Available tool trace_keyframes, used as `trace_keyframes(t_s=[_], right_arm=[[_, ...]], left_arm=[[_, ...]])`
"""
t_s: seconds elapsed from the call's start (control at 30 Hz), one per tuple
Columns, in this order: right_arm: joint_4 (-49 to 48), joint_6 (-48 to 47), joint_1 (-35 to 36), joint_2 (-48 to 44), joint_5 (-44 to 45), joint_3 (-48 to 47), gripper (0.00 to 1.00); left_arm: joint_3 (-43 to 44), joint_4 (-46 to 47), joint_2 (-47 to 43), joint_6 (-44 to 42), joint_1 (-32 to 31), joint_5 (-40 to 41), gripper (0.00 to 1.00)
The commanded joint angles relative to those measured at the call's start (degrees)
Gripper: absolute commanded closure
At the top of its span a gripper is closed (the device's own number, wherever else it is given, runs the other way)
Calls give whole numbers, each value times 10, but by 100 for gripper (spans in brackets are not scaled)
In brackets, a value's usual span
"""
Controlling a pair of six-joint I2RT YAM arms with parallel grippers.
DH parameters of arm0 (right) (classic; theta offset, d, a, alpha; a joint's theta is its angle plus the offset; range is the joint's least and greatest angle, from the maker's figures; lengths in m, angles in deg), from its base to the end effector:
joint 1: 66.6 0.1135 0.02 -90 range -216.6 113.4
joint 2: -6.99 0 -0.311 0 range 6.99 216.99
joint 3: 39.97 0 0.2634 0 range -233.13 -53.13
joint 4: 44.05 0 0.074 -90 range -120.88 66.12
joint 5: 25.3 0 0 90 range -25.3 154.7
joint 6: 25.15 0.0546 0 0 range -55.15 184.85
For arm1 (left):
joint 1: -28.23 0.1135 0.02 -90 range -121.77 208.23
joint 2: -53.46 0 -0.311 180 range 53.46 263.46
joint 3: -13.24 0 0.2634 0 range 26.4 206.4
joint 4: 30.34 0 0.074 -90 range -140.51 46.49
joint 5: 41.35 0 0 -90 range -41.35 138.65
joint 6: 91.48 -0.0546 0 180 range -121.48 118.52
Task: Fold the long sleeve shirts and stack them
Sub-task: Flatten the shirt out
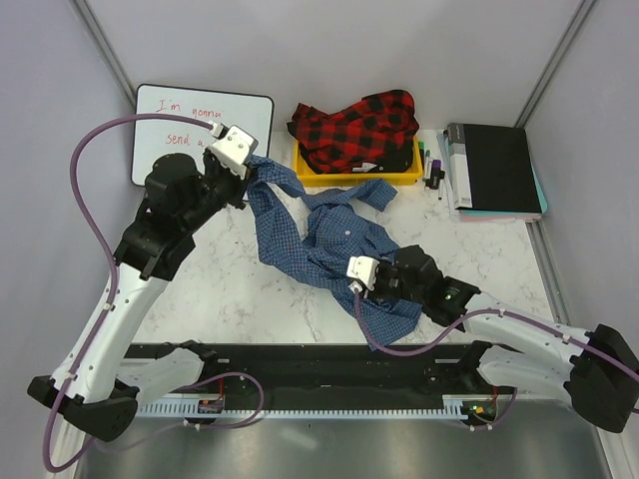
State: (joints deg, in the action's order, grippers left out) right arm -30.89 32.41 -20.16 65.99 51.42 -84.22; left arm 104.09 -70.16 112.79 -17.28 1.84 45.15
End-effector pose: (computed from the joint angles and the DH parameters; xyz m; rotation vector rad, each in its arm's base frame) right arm 0.1473 0.1731 0.2535 -1.4211 1.5002 0.3894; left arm 0.1894 -0.0977 0.5002 0.6608 1.5869 -0.1894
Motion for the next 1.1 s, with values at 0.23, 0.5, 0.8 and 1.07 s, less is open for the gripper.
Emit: trace_keyframes(t_s=[0.23, 0.5, 0.8, 1.07], right_arm=[[-82, -95, -28, 18, 175, 19, 53], [-41, -173, -164, 55, 56, -44, 51], [56, -157, -216, 90, -102, -124, 47], [46, -190, -208, 65, -134, -49, 40]], left_arm=[[3, 28, -17, 23, 18, 10, 98], [-10, 31, -13, 18, 34, 0, 98], [-17, 46, 31, 26, 50, -1, 98], [2, 62, 62, 59, 78, -22, 98]])
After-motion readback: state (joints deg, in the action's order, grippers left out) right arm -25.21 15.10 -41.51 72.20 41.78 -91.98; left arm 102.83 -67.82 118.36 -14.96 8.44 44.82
